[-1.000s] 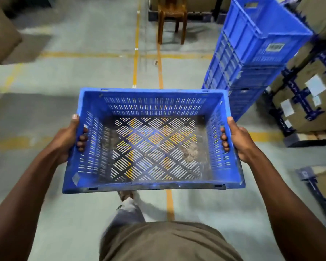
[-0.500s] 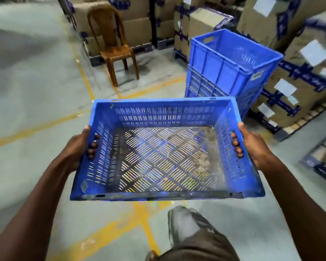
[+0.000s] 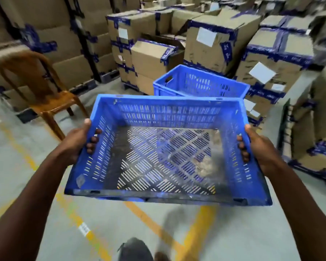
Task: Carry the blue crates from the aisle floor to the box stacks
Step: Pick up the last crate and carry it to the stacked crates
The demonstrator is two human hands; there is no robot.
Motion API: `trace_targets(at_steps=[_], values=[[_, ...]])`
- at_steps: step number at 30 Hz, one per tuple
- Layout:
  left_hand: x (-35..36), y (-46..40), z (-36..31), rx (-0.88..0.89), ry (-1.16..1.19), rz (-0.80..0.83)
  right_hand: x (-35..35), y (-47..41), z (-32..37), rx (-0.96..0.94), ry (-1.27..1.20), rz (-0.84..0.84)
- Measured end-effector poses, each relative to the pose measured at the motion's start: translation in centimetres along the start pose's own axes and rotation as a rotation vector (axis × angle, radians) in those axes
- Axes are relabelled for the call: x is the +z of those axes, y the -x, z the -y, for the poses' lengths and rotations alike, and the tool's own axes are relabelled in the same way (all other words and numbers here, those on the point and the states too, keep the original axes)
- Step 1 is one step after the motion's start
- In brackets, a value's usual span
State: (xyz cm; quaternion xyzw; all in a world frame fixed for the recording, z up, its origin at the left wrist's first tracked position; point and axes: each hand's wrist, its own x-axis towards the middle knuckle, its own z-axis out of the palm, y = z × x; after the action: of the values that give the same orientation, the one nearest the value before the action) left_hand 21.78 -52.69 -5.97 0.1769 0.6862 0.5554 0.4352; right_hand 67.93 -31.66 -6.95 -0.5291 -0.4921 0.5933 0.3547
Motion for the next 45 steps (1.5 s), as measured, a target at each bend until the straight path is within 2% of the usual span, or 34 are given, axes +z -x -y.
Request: trace_targets(at_steps=[7, 13, 19, 25, 30, 34, 39, 45], values=[[2.6, -17.5, -11.5, 0.003, -0.080, 0.271, 4.2, -8.6, 7.9, 0.014, -0.015, -0.213], [7.9, -29.8, -21.3, 0.042, -0.178, 0.470, 6.4, -15.5, 12.6, 0.026, -0.057, -0.382], [15.5, -40.3, -28.1, 0.020, -0.287, 0.535, 6.6, -22.9, 16.1, 0.062, -0.078, -0.480], [24.1, -47.4, -33.1, -0.002, -0.377, 0.606, 3.2, -31.8, 20.5, 0.136, -0.039, -0.463], [30.0, -51.9, -35.0, -0.004, -0.362, 0.584, 0.2, -37.8, 23.2, 0.178, 0.001, -0.450], [33.2, -54.8, -34.1, -0.036, -0.368, 0.581, -1.0, -41.3, 22.9, 0.222, 0.002, -0.468], [35.0, -55.4, -32.8, -0.067, -0.404, 0.612, -1.8, -41.4, 20.8, 0.287, -0.052, -0.476], [33.9, -56.4, -31.9, -0.110, -0.386, 0.630, -1.5, -39.5, 19.4, 0.306, -0.066, -0.482]])
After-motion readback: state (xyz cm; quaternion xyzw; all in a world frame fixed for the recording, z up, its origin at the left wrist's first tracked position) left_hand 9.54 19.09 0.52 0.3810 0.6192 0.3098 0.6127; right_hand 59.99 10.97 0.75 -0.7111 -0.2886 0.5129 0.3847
